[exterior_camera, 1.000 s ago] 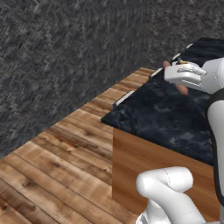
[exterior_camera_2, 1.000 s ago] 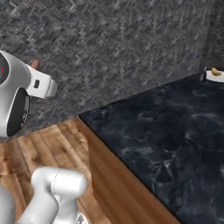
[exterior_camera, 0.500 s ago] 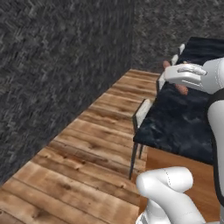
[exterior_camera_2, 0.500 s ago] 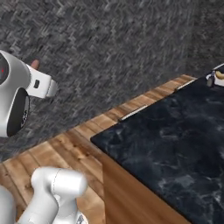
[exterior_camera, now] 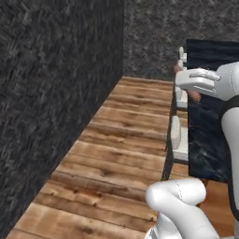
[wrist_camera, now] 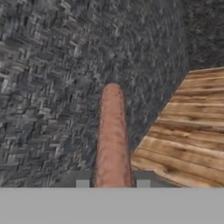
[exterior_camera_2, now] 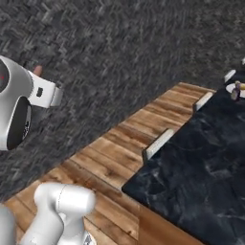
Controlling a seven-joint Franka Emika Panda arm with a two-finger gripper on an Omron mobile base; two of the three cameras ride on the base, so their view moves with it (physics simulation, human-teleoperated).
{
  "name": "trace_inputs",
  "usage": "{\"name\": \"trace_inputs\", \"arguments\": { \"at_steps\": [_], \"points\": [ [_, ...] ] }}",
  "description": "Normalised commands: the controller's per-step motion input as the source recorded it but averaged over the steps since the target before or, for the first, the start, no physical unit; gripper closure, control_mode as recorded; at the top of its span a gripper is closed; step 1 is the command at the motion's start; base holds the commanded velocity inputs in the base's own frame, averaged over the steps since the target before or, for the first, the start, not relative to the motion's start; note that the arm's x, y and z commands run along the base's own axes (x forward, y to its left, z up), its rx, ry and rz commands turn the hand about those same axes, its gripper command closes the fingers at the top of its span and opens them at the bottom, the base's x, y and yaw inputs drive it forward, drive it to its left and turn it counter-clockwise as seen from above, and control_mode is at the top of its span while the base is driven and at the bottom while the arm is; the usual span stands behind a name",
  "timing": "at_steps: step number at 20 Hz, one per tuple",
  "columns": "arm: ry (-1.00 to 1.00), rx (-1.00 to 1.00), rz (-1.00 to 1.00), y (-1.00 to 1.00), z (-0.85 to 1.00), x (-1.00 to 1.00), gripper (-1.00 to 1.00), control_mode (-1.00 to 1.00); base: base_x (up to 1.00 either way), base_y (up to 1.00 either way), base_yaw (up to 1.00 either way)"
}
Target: Move the hot dog bun to the plate on the dining table and place the condiment next to that plate. Then navigate to the fridge and take the sausage and place it on the plate as well.
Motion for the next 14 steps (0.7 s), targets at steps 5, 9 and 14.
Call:
{"name": "trace_inputs", "arguments": {
  "at_steps": [5, 9, 14],
  "points": [
    [0.00, 0.00, 0.00, 0.00, 0.00, 0.00, 1.00, 1.00, 1.00, 0.71, -0.45],
    [0.00, 0.00, 0.00, 0.00, 0.00, 0.00, 1.00, 1.00, 1.00, 0.72, -0.47],
    [0.00, 0.00, 0.00, 0.00, 0.00, 0.00, 1.00, 1.00, 1.00, 0.73, -0.50]
  ]
}}
